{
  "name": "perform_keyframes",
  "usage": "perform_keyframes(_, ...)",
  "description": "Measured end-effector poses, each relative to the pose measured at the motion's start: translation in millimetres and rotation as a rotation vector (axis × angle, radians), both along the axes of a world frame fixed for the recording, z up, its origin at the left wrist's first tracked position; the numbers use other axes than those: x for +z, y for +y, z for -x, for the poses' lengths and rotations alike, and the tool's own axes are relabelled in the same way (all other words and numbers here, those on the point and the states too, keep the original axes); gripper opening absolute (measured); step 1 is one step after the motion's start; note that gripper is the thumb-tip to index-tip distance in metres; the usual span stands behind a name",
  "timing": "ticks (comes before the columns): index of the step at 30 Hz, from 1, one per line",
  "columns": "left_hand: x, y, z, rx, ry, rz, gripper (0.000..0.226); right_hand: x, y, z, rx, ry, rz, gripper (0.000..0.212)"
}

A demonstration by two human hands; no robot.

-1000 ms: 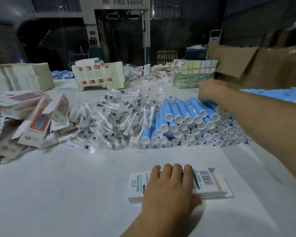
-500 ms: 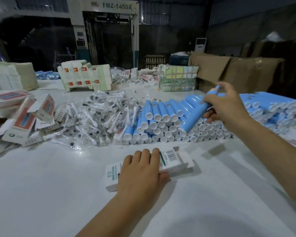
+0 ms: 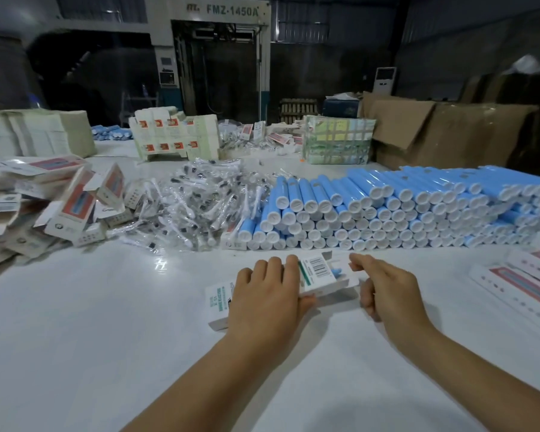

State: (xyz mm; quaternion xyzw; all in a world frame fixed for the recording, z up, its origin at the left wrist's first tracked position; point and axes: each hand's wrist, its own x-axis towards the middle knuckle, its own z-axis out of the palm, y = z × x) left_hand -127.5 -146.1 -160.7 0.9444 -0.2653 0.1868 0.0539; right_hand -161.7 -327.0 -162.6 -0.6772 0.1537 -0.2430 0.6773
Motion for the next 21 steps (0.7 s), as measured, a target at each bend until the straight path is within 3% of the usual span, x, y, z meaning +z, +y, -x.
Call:
perform_keyframes(8, -3.7, 2.2, -2.4, -0.033, 0.025, 0.002, 0.066, 7.2, -10.4, -8.3, -0.136, -0.029, -0.011, 0.021)
perform_keyframes(15, -5.2, -1.3, -4.1, -0.075, 0.048, 0.001, 0.064, 83.6, 31.9, -69.0, 0.100, -0.133, 0.484, 0.020)
perform_keyframes(18, -4.5, -1.4, -5.9, -0.093, 0.070, -0.007, 0.062, 110.0, 69.6, -121.2, 0.207, -0.071, 0.688, 0.015)
perform_keyframes(21, -4.1, -0.4, -8.4, -0.097, 0.074, -0.017, 0.060, 116.4, 101.9, -172.7, 0.254, 0.046, 0.859, 0.027)
